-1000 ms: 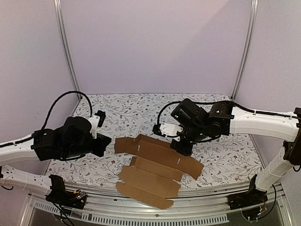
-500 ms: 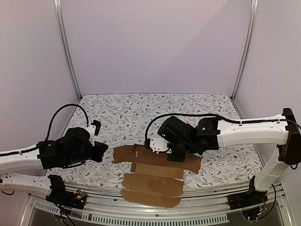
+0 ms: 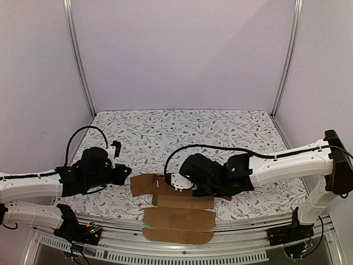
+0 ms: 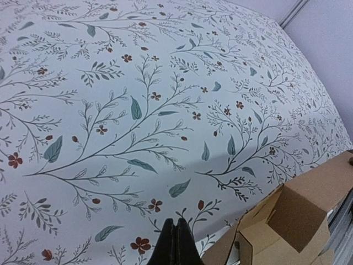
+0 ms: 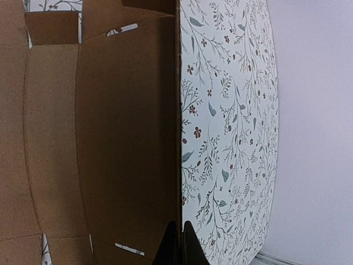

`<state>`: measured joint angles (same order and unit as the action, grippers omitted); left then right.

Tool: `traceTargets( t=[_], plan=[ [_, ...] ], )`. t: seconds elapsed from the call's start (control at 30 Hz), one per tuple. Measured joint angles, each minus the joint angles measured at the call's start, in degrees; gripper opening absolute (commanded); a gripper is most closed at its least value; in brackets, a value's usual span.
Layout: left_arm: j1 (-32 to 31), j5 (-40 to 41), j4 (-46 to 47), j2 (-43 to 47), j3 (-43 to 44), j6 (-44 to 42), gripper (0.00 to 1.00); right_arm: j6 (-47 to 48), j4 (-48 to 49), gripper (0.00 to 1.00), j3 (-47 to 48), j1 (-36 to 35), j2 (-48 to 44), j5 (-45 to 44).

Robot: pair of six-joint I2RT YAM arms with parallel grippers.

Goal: Fold the paper box

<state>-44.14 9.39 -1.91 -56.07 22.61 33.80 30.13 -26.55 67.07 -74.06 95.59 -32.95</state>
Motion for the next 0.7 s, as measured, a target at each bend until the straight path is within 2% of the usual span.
traceTargets(
  t=[0.33, 0.7],
  plan=[
    [0.8, -3.0, 3.4, -2.9, 0.2, -1.2, 0.00, 4.1, 11.0, 0.00, -2.9, -0.9, 2.4, -11.9],
    [2.3, -2.8, 3.3, -1.6, 0.2, -1.2, 0.00, 7.9, 21.2, 0.00, -9.2, -1.5, 2.4, -14.5]
  ],
)
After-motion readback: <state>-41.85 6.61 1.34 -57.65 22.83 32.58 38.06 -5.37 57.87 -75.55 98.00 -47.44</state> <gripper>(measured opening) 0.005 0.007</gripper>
